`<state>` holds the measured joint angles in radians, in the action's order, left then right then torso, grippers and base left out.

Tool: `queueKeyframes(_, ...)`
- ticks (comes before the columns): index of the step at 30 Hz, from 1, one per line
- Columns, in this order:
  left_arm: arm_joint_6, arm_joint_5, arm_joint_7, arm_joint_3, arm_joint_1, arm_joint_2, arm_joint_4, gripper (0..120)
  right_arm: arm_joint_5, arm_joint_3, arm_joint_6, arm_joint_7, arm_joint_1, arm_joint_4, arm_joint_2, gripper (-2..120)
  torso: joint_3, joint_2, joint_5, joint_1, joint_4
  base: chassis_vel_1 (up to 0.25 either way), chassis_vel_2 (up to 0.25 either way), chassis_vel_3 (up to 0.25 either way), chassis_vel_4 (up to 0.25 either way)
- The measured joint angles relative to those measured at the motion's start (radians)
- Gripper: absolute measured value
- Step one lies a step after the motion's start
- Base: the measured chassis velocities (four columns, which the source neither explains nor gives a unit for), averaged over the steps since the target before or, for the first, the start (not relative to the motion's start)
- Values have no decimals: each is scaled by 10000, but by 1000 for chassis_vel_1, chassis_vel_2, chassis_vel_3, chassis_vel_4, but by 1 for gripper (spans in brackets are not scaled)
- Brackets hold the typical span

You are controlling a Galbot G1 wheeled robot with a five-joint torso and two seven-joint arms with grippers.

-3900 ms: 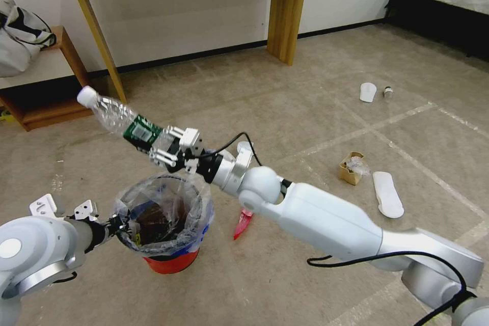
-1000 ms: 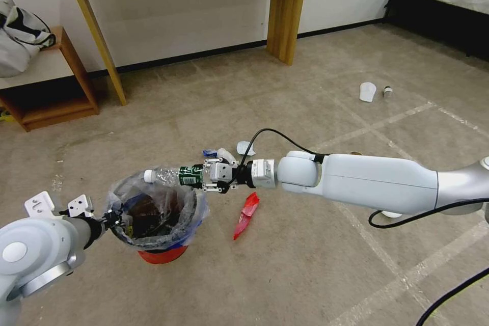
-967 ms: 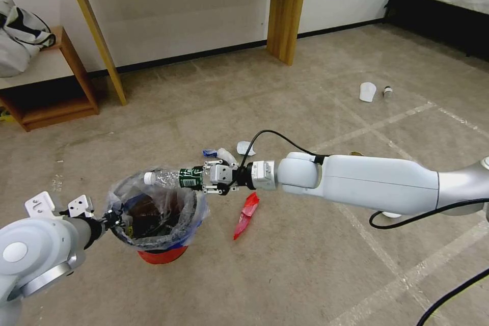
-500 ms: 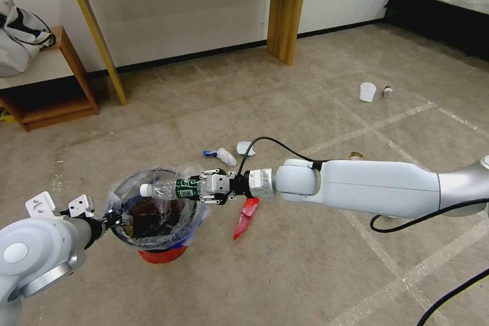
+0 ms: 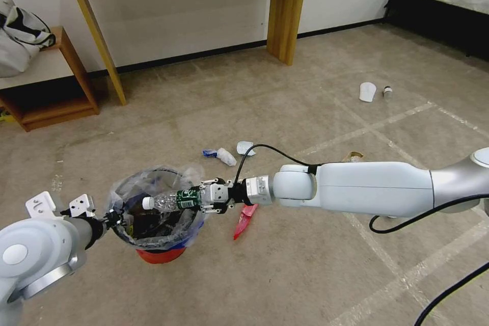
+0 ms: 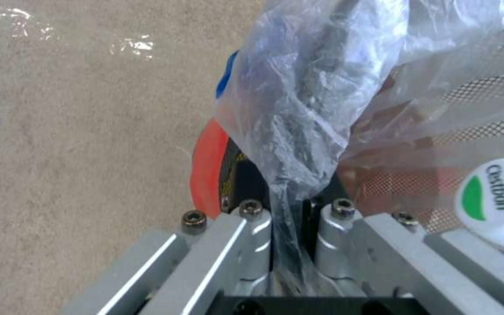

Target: Pick up the trash bin and place the garbage on the floor into it.

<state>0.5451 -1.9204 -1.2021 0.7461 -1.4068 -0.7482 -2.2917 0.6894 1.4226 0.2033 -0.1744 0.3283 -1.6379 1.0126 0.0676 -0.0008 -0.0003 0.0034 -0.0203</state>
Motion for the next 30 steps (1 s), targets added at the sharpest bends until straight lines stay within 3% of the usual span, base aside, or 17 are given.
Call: queueKeyframes(30,86,198,97,-106,25,-147,-5,4,718,748,-131,254,585,701,1698,35,0,0,-1,0,1,0,0,0,0)
